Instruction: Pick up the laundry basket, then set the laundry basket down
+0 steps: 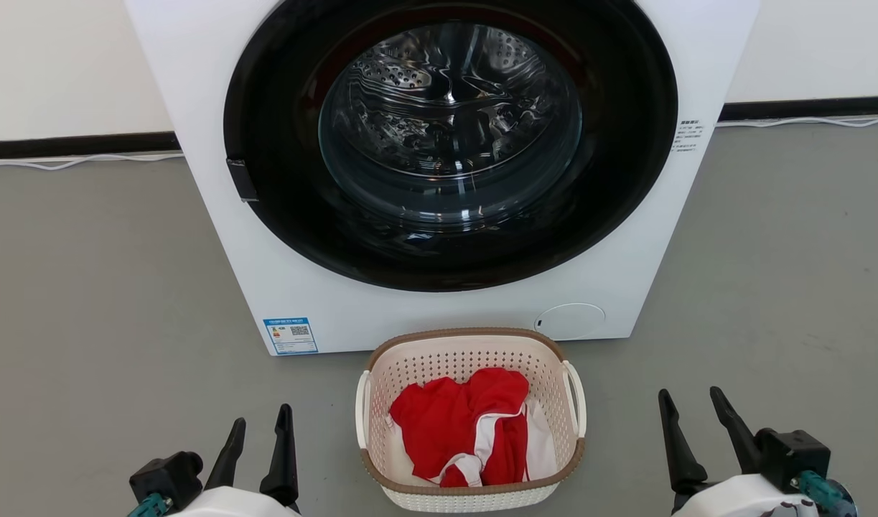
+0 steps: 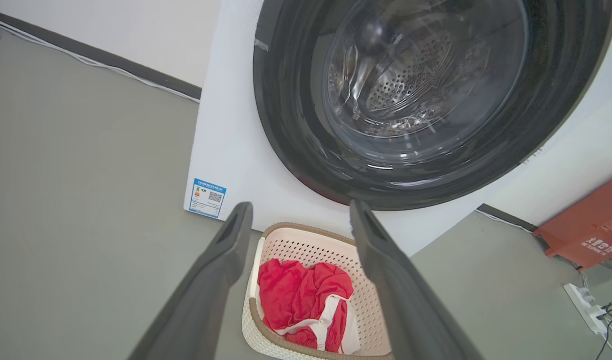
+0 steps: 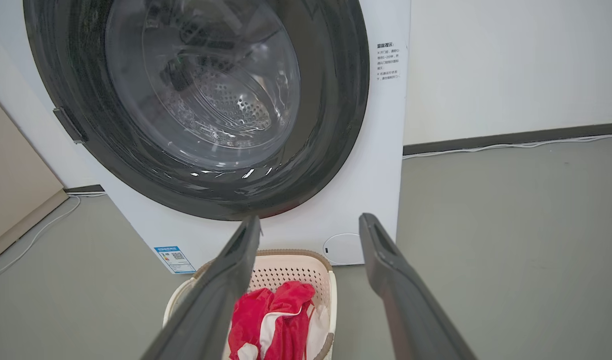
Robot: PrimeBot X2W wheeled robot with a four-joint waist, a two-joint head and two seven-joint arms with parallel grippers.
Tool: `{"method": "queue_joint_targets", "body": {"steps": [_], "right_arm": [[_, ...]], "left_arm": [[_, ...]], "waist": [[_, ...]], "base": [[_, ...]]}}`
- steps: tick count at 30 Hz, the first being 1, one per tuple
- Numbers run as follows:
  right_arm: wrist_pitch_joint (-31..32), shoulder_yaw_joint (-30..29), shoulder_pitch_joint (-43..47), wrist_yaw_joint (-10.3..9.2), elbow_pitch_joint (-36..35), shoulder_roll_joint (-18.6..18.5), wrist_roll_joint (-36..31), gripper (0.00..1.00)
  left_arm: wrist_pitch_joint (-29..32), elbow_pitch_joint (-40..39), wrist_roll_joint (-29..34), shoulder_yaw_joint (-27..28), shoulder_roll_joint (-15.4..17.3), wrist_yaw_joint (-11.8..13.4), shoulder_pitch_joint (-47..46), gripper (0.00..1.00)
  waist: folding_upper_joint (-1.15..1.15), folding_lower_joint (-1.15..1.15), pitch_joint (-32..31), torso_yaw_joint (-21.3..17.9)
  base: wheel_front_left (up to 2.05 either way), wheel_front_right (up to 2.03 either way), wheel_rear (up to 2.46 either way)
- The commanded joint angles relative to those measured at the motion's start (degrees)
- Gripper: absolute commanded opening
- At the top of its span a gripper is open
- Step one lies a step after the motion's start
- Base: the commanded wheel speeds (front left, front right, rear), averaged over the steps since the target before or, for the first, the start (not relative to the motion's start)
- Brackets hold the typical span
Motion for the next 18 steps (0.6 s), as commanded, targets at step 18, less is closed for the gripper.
{"method": "queue_joint_targets", "body": {"steps": [18], "right_arm": [[-3.0, 0.6, -1.5, 0.42, -0.1, -0.2, -9.7, 1.00]], "left_arm": [[-2.8, -0.5, 7.9, 1.0, 0.7, 0.6, -2.0, 1.00]], "waist": [[0.00, 0.00, 0.1, -0.4]], "base": [[0.00, 0.00, 0.00]]}}
